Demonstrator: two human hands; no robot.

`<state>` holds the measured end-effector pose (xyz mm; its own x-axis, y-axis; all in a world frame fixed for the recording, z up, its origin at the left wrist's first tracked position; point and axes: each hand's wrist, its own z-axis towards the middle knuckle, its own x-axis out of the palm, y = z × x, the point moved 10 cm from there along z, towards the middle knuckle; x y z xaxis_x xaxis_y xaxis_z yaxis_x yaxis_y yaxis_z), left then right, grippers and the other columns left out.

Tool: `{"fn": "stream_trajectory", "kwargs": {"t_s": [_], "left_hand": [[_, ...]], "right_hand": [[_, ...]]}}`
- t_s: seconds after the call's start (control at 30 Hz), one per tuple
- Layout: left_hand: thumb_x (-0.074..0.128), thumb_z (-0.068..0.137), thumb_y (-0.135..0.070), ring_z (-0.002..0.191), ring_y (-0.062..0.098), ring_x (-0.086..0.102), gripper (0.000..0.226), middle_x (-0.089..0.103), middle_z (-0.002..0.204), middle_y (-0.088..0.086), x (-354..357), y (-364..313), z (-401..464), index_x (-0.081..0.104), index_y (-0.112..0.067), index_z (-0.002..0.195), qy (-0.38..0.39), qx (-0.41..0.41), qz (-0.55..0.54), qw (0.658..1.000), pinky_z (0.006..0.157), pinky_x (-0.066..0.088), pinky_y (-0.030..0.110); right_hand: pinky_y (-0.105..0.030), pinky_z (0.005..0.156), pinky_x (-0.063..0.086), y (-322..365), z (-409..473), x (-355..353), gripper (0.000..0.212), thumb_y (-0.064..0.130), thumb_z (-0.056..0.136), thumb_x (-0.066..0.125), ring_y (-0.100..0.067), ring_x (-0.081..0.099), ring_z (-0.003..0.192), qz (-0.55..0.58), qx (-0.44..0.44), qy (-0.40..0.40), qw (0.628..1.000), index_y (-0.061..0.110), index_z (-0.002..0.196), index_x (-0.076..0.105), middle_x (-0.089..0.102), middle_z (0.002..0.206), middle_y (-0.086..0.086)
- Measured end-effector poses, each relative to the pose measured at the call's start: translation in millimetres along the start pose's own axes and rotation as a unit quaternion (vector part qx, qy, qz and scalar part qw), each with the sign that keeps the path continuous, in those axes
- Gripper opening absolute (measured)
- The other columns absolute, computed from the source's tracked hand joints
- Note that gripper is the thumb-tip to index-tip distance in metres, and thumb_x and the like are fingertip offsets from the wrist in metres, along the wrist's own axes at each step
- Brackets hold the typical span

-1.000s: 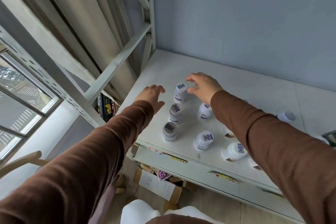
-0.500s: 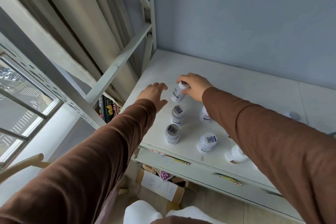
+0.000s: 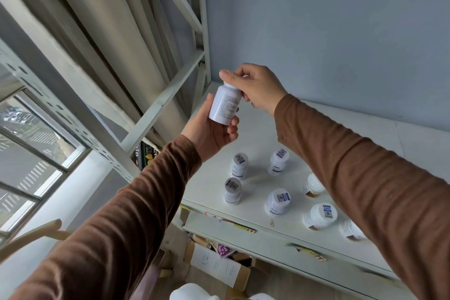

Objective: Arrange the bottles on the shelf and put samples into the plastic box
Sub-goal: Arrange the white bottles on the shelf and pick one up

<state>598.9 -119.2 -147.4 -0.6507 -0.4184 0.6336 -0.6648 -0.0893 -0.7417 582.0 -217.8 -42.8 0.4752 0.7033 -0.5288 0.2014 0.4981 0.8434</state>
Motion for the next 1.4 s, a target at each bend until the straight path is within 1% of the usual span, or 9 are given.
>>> {"fn": "stream_trajectory", "kwargs": {"t_s": [0.13, 0.23, 0.3, 0.37, 0.5, 0.7, 0.87, 1.23, 1.4], "left_hand": [[0.037, 0.099, -0.05, 0.065, 0.019, 0.049, 0.05, 0.057, 0.086, 0.012, -2.0, -8.0, -3.3, 0.053, -0.007, 0.12, -0.02, 0.027, 0.026, 0.999, 0.071, 0.045, 0.032], [0.05, 0.097, -0.037, 0.084, 0.02, 0.057, 0.035, 0.058, 0.096, 0.008, -13.3, -21.6, -1.6, 0.057, -0.01, 0.117, -0.083, 0.098, 0.183, 0.975, 0.085, 0.051, 0.034], [0.061, 0.087, -0.037, 0.087, 0.015, 0.056, 0.035, 0.055, 0.099, 0.003, -9.6, -29.6, -0.7, 0.058, -0.014, 0.113, -0.114, 0.136, 0.378, 0.909, 0.083, 0.05, 0.021], [0.073, 0.081, -0.033, 0.076, 0.009, 0.05, 0.035, 0.048, 0.101, 0.003, -10.7, -37.8, -4.3, 0.055, -0.012, 0.104, -0.198, 0.161, 0.498, 0.829, 0.067, 0.039, 0.006], [0.083, 0.07, -0.031, 0.078, 0.01, 0.047, 0.052, 0.043, 0.108, 0.003, -10.4, -40.5, -7.3, 0.05, -0.013, 0.107, -0.288, 0.185, 0.546, 0.765, 0.067, 0.036, 0.016], [0.081, 0.074, -0.028, 0.091, 0.017, 0.057, 0.054, 0.048, 0.115, 0.002, -22.7, -23.8, 7.8, 0.052, -0.017, 0.119, -0.223, 0.113, 0.634, 0.732, 0.075, 0.043, 0.026], [0.075, 0.08, -0.026, 0.105, 0.023, 0.057, 0.043, 0.053, 0.122, 0.005, -47.8, -22.1, 4.5, 0.058, -0.019, 0.119, -0.223, 0.09, 0.703, 0.67, 0.093, 0.046, 0.034], [0.071, 0.084, -0.031, 0.107, 0.022, 0.056, 0.034, 0.053, 0.122, 0.003, -57.3, -3.4, -6.4, 0.061, -0.024, 0.116, -0.233, 0.062, 0.712, 0.66, 0.095, 0.045, 0.034], [0.071, 0.083, -0.028, 0.105, 0.025, 0.057, 0.034, 0.054, 0.119, 0.006, -56.3, -2.6, -12.3, 0.062, -0.021, 0.115, -0.227, 0.066, 0.717, 0.655, 0.094, 0.046, 0.036]], "right_hand": [[-0.025, 0.061, 0.038, 6.9, -3.3, -1.4, 0.037, 0.057, 0.09, 0.056, -0.009, 0.051, 0.065, -0.084, -0.053, -0.006, 0.995, 0.021, 0.083, 0.063, 0.055, 0.068, 0.012], [-0.03, 0.076, 0.048, 0.6, -4.3, -0.8, 0.03, 0.042, 0.098, 0.049, -0.015, 0.06, 0.087, -0.132, -0.071, 0.019, 0.988, 0.023, 0.111, 0.068, 0.067, 0.098, 0.004], [-0.035, 0.087, 0.051, -8.1, -8.2, 2.3, 0.036, 0.037, 0.099, 0.048, -0.018, 0.06, 0.101, -0.126, -0.063, 0.044, 0.989, 0.025, 0.13, 0.061, 0.064, 0.124, 0.001], [-0.035, 0.093, 0.05, -12.1, -15.0, 4.8, 0.043, 0.04, 0.096, 0.052, -0.015, 0.06, 0.096, -0.129, -0.063, 0.053, 0.988, 0.026, 0.137, 0.055, 0.063, 0.13, 0.002], [-0.027, 0.095, 0.045, -23.0, -21.7, 5.1, 0.053, 0.043, 0.086, 0.069, -0.015, 0.061, 0.107, -0.146, -0.06, 0.033, 0.987, 0.025, 0.135, 0.056, 0.064, 0.128, 0.003], [-0.025, 0.083, 0.04, -60.5, -14.1, 9.3, 0.04, 0.03, 0.086, 0.068, -0.017, 0.057, 0.099, -0.217, -0.026, 0.06, 0.974, 0.024, 0.125, 0.059, 0.064, 0.121, 0.001], [-0.026, 0.084, 0.04, -110.7, -13.6, 41.6, 0.041, 0.022, 0.086, 0.066, -0.024, 0.058, 0.109, -0.283, 0.015, 0.131, 0.95, 0.022, 0.126, 0.058, 0.062, 0.126, -0.003], [-0.034, 0.092, 0.044, -145.2, -5.4, 77.6, 0.039, 0.016, 0.089, 0.063, -0.032, 0.057, 0.111, -0.351, -0.008, 0.155, 0.923, 0.016, 0.126, 0.054, 0.059, 0.127, -0.009], [-0.037, 0.1, 0.042, -146.7, -9.0, 74.0, 0.056, 0.019, 0.088, 0.063, -0.033, 0.05, 0.121, -0.362, 0.014, 0.164, 0.917, 0.022, 0.141, 0.044, 0.052, 0.137, -0.009]]}}
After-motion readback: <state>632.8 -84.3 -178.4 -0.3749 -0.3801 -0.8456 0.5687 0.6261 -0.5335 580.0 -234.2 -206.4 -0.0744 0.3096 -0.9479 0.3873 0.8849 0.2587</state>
